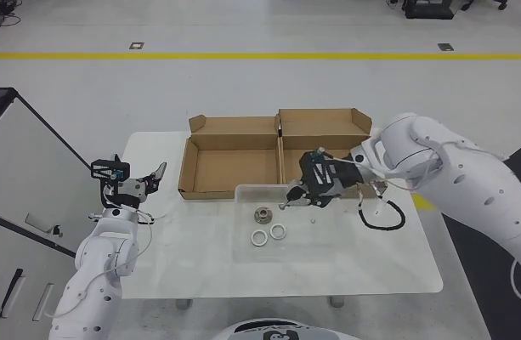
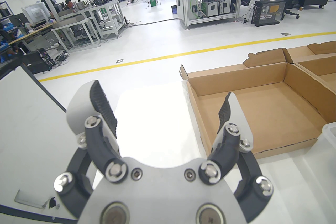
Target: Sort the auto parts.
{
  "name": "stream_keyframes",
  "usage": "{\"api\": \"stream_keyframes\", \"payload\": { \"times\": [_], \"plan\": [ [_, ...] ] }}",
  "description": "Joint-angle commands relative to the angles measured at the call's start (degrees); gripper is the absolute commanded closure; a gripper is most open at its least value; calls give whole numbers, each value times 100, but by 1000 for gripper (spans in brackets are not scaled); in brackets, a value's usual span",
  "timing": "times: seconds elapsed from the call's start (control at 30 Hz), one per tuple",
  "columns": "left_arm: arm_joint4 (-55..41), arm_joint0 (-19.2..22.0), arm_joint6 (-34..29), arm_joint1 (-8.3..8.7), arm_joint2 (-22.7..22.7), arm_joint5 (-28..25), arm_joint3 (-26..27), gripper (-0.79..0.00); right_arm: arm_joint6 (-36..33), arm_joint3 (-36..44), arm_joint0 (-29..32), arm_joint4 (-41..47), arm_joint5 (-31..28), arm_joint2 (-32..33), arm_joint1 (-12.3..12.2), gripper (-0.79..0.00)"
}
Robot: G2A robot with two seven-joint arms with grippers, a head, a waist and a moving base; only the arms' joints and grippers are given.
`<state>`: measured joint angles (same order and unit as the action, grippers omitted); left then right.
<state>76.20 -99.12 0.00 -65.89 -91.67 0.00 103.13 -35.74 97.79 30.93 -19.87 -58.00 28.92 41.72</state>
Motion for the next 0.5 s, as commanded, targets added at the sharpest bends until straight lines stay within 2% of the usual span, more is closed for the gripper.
{"api": "stream_keyframes", "payload": {
  "times": [0.0,0.23,0.47],
  "plan": [
    [0,0,0,0,0,0,0,-785,124,-105,-88,51,0,-35,47,0],
    [0,0,0,0,0,0,0,-785,554,-346,-350,306,0,-132,160,0],
    [0,0,0,0,0,0,0,-785,928,-237,-425,907,0,-94,93,0]
  ]
}}
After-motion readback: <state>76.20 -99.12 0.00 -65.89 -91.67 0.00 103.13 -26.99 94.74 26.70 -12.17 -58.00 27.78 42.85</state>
